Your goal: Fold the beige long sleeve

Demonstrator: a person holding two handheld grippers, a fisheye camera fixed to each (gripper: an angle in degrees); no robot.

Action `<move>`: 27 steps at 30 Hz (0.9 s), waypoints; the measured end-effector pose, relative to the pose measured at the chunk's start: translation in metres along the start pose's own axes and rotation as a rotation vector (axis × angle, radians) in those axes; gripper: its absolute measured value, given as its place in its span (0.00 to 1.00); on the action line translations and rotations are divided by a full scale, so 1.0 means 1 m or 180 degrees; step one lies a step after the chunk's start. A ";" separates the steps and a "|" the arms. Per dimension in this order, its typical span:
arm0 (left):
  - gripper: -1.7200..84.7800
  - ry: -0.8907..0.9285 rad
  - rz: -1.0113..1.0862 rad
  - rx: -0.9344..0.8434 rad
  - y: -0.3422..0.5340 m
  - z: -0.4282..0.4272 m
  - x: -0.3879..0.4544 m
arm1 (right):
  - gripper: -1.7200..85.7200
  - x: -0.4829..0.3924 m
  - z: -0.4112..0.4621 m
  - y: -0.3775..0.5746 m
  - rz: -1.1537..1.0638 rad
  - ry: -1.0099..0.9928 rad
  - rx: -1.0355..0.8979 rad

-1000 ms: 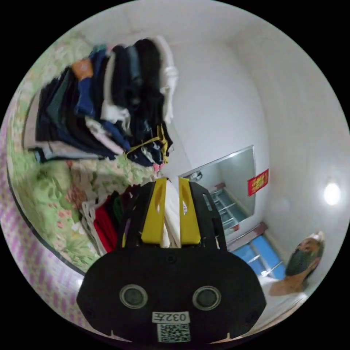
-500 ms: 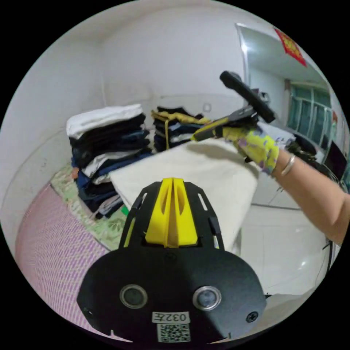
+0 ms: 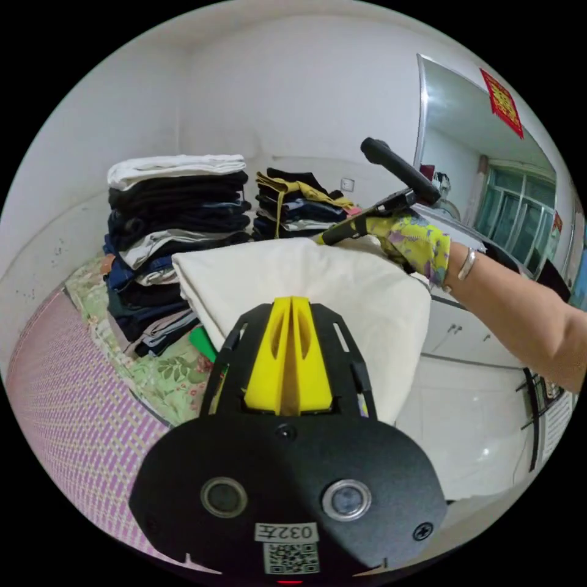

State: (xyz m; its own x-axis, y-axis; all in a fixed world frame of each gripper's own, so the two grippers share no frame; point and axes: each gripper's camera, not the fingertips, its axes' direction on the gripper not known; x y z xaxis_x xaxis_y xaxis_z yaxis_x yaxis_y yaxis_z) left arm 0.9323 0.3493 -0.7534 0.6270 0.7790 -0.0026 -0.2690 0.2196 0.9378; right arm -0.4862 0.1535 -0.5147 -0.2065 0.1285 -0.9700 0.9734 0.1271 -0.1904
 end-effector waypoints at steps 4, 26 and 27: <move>0.01 0.0415 -0.0019 0.0164 -0.009 -0.047 -0.021 | 0.01 -0.009 -0.070 0.014 0.0220 -0.0197 0.0702; 0.01 -0.1158 -0.4125 -0.0609 0.740 -0.536 0.063 | 0.01 -0.686 0.045 0.342 -0.2343 -0.2914 -0.1800; 0.01 -0.1337 -0.4458 -0.0458 0.763 -0.561 0.080 | 0.01 -0.712 0.045 0.348 -0.2413 -0.2958 -0.1911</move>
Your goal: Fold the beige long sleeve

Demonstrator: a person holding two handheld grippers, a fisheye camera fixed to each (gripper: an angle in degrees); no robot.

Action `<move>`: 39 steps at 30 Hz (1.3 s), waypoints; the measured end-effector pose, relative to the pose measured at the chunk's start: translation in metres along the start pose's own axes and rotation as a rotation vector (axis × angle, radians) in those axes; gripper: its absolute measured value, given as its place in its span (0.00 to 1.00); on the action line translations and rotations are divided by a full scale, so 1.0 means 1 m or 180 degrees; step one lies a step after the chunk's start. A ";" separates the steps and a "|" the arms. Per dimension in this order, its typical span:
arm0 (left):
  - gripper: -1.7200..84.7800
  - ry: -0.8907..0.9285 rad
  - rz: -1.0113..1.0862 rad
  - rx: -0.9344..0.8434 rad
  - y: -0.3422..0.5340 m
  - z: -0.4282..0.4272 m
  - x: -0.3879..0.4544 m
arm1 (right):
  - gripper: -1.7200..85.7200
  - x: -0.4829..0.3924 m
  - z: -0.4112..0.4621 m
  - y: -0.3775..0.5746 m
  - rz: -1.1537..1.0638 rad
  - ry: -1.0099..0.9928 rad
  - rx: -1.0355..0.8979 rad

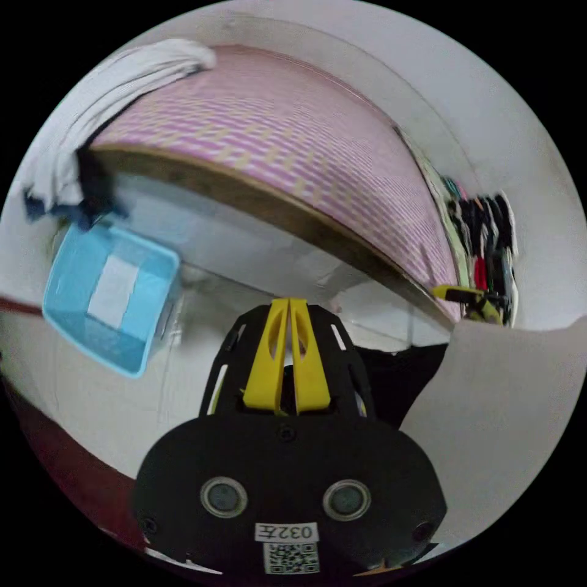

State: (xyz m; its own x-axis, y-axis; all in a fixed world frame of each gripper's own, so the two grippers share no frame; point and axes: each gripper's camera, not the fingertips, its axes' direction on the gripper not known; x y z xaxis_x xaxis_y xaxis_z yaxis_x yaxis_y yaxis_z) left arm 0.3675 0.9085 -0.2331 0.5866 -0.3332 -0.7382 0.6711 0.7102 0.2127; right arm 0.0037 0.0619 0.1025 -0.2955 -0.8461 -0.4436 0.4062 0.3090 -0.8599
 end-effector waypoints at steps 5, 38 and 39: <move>0.01 0.0428 -0.1299 0.0570 0.083 -0.045 -0.078 | 0.01 -0.045 0.058 -0.069 -0.0127 -0.0326 -0.0323; 0.01 0.1220 -0.4171 0.1552 0.247 -0.096 -0.078 | 0.01 -0.167 0.184 -0.364 -0.1253 -0.1073 -0.0071; 0.01 0.1232 -0.4120 0.1554 0.238 -0.101 -0.087 | 0.01 -0.176 0.193 -0.375 -0.1245 -0.1042 -0.0037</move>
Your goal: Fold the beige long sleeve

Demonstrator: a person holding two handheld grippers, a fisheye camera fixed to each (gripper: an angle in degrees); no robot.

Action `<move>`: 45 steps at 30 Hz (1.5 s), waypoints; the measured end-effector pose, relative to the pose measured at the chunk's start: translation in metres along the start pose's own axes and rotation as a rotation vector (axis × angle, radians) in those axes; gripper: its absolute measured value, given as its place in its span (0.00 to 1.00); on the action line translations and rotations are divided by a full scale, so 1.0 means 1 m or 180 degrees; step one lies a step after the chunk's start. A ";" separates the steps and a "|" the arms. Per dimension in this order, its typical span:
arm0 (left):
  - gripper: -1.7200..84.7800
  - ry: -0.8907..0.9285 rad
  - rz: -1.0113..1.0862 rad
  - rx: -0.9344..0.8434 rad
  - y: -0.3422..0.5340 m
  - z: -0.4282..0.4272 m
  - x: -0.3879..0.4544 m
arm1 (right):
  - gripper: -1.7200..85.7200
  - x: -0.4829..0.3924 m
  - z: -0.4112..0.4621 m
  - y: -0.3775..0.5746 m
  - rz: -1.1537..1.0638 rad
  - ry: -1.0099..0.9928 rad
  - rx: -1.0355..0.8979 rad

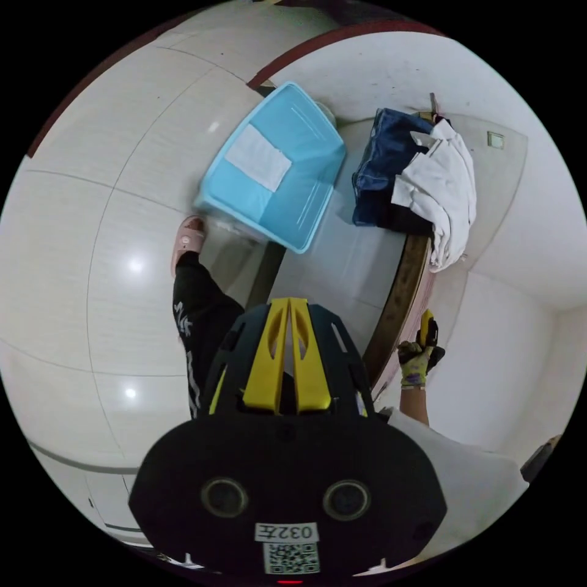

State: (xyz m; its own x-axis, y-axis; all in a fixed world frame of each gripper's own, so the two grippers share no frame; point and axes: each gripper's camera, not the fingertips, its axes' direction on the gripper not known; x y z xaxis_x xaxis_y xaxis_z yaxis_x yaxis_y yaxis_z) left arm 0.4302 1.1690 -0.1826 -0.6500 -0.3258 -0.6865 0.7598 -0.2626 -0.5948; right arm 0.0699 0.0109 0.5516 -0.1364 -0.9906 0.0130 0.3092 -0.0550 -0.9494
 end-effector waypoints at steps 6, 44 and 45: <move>0.01 -0.0170 0.0205 -0.0249 -0.089 0.020 0.032 | 0.01 0.013 0.039 -0.046 0.0493 -0.0187 0.0190; 0.07 -0.2424 0.1160 -0.1009 -0.561 0.408 0.025 | 0.01 -0.005 0.104 -0.079 0.1174 0.0051 0.0462; 0.07 -0.2519 0.1257 -0.1034 -0.567 0.416 0.024 | 0.01 -0.005 0.105 -0.079 0.1183 0.0053 0.0476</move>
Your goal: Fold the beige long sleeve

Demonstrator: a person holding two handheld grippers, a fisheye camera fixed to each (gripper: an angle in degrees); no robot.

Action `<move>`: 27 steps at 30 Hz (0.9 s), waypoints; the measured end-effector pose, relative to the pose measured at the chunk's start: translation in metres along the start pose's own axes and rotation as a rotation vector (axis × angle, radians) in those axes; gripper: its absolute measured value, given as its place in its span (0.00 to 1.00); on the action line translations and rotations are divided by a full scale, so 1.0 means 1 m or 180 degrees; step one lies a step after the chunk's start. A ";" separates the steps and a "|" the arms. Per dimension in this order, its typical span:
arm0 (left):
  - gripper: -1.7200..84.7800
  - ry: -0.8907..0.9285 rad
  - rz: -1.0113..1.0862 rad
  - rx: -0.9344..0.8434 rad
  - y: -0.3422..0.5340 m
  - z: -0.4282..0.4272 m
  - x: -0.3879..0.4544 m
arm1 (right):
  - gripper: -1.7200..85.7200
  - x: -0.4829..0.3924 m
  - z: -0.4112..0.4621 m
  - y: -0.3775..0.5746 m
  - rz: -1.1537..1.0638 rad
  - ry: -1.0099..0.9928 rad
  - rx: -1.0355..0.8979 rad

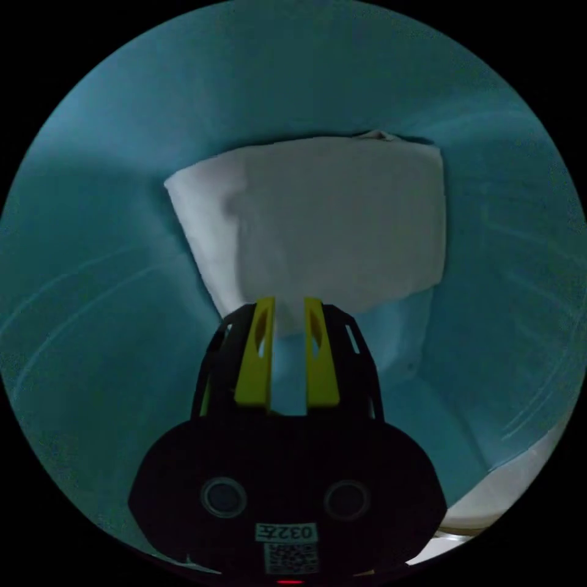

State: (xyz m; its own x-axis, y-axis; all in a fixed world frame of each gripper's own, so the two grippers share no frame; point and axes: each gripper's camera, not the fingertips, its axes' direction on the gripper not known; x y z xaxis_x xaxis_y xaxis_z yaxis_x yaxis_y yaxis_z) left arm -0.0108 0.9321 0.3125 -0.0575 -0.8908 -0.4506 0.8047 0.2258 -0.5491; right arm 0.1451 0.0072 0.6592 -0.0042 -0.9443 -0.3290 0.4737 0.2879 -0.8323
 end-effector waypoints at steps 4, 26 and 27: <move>0.09 -0.0215 0.0094 -0.0165 -0.027 0.023 -0.001 | 0.01 0.001 0.002 0.002 0.0012 -0.0021 0.0014; 0.01 0.3246 0.0911 0.0182 0.196 -0.164 -0.067 | 0.01 0.022 -0.002 0.018 -0.0029 -0.0068 0.0002; 0.01 0.3300 0.0910 0.0159 0.211 -0.182 -0.074 | 0.01 0.024 -0.003 0.020 -0.0033 -0.0067 0.0002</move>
State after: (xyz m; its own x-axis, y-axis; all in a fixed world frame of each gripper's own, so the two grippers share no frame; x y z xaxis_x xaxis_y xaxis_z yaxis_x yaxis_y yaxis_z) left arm 0.0557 1.1175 0.1021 -0.3174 -0.0337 -0.9477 0.8897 0.3354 -0.3099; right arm 0.1514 -0.0097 0.6335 0.0095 -0.9504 -0.3108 0.4743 0.2779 -0.8353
